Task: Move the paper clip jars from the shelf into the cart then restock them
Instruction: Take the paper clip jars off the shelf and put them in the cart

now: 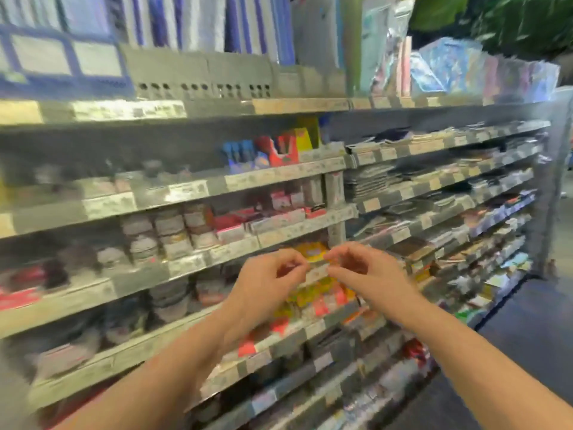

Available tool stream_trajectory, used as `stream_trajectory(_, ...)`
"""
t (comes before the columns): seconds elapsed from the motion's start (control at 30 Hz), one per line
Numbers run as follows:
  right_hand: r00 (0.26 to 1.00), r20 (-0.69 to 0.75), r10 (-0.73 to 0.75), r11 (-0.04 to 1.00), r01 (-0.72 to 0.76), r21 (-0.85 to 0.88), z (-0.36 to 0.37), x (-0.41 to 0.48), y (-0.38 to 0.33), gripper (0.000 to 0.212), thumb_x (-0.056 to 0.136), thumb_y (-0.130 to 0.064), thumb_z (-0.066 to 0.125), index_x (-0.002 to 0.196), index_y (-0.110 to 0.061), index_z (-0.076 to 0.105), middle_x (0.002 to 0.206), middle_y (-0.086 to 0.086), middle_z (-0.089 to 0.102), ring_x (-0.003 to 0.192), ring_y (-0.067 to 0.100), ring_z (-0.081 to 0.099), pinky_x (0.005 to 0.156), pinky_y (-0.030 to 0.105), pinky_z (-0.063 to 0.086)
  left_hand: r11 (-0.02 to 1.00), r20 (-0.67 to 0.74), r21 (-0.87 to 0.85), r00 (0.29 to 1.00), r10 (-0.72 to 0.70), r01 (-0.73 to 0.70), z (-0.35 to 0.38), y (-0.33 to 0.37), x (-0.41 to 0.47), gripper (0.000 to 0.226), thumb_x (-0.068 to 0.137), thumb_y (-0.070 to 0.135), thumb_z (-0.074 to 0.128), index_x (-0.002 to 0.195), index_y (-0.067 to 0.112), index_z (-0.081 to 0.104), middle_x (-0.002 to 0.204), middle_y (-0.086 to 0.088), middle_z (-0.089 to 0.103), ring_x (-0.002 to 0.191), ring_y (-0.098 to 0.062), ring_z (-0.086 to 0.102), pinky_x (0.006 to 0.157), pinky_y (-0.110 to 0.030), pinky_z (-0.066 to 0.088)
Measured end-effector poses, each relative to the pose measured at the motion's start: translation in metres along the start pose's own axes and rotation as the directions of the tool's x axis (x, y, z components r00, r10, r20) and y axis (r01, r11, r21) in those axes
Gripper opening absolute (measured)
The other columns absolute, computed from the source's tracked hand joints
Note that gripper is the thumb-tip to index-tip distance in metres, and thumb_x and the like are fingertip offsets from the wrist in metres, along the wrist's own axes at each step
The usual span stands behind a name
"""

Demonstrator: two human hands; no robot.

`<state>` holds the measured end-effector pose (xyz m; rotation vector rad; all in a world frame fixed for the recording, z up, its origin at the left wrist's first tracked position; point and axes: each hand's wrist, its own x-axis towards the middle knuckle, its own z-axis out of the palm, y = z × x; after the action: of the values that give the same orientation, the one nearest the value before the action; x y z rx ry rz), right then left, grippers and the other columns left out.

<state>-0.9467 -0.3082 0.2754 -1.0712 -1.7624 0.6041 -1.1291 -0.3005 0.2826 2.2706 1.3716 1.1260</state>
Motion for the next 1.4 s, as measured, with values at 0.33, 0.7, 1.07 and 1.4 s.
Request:
stream_trajectory(0.33, 0.908, 0.262, -0.326, 0.945, 0.306, 0.113, 0.106, 0.178, -0.023, 0.015, 0.085, -0.021, 0.064, 0.084, -0.036, 0.064, 0.080, -0.018, 0.066, 0.073, -0.006, 0.058, 0.064, 0.011, 0.043, 0.889, -0.288, 0.383, 0.947, -0.142, 0.250, -0.137, -0.099, 0.033, 0.010, 0.089, 0.022, 0.058, 0.085, 0.024, 0.067, 0.077, 0.017, 0.066, 0.076, 0.001, 0.062, 0.076, -0.025, 0.051)
stream_trajectory(0.7, 0.691, 0.395, -0.605, 0.796, 0.539, 0.275, 0.189, 0.321, -0.064, 0.022, 0.085, -0.015, 0.064, 0.081, -0.036, 0.063, 0.077, -0.018, 0.065, 0.072, -0.012, 0.057, 0.064, 0.004, 0.040, 0.713, -0.536, 0.494, 0.820, -0.200, 0.496, -0.220, -0.149, 0.072, 0.009, 0.088, 0.027, 0.058, 0.082, 0.033, 0.061, 0.077, 0.013, 0.066, 0.073, -0.003, 0.058, 0.068, -0.019, 0.043)
stream_trajectory(1.07, 0.523, 0.598, -0.607, 0.700, 0.708, 0.091, 0.253, 0.404, -0.133, 0.039, 0.079, -0.046, 0.066, 0.112, -0.046, 0.046, 0.116, -0.018, 0.054, 0.111, 0.002, 0.050, 0.091, 0.018, 0.038, 0.598, -0.562, 0.610, 0.816, -0.137, 0.521, -0.307, -0.198, 0.107, 0.040, 0.077, 0.047, 0.068, 0.111, 0.029, 0.057, 0.100, 0.012, 0.060, 0.090, -0.002, 0.052, 0.079, -0.016, 0.038)
stream_trajectory(1.4, 0.373, 0.795, -0.479, 0.691, 0.718, 0.080, 0.287, 0.417, -0.134, 0.069, 0.078, -0.059, 0.062, 0.137, -0.042, 0.032, 0.133, -0.027, 0.034, 0.118, -0.005, 0.037, 0.092, 0.012, 0.032, 0.716, -0.237, 0.539, 0.896, -0.376, 0.443, -0.332, -0.227, 0.125, 0.061, 0.080, 0.051, 0.064, 0.132, 0.047, 0.033, 0.128, 0.024, 0.044, 0.115, 0.011, 0.041, 0.098, -0.012, 0.034)
